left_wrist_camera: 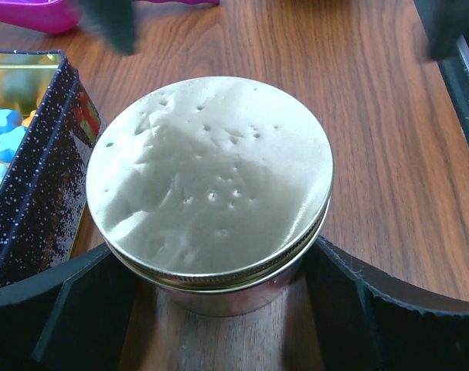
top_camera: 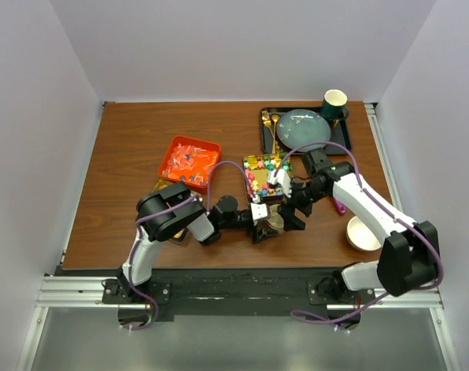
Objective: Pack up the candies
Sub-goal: Screw the bottle lid onto the packing bottle.
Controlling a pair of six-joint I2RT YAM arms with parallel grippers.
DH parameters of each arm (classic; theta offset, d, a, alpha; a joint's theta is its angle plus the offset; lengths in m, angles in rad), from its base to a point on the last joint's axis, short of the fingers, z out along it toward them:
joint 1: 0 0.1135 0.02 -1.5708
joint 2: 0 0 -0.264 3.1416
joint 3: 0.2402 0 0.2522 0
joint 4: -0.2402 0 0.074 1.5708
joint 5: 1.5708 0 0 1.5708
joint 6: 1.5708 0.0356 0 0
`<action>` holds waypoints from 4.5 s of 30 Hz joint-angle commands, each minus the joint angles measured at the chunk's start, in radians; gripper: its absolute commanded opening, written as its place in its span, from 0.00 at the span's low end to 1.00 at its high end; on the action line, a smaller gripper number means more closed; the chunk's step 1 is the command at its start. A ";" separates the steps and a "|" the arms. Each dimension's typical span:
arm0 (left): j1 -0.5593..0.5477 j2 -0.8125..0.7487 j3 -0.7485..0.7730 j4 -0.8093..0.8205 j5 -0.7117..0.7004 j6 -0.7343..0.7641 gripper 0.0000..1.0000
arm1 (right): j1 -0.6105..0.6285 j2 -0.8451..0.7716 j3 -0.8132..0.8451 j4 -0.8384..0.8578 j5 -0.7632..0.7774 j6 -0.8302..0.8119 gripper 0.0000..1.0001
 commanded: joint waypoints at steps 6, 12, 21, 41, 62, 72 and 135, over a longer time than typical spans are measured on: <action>0.009 0.080 -0.064 -0.383 -0.164 0.146 0.00 | -0.002 0.145 0.116 0.046 -0.090 -0.137 0.95; 0.007 0.072 -0.070 -0.380 -0.169 0.152 0.00 | 0.002 0.198 0.136 -0.010 -0.098 -0.212 0.94; 0.004 0.075 -0.067 -0.381 -0.167 0.142 0.00 | 0.016 0.160 0.064 -0.038 -0.077 -0.229 0.93; 0.007 0.086 -0.062 -0.375 -0.182 0.137 0.00 | -0.021 0.037 0.015 -0.210 -0.035 -0.180 0.92; 0.003 0.089 -0.059 -0.387 -0.172 0.143 0.00 | -0.002 0.231 0.159 0.075 -0.086 -0.154 0.93; 0.004 0.089 -0.061 -0.378 -0.187 0.128 0.00 | 0.010 0.237 0.133 -0.067 -0.109 -0.213 0.91; 0.015 0.103 -0.046 -0.395 -0.187 0.108 0.00 | 0.063 0.175 0.089 -0.070 -0.055 -0.229 0.92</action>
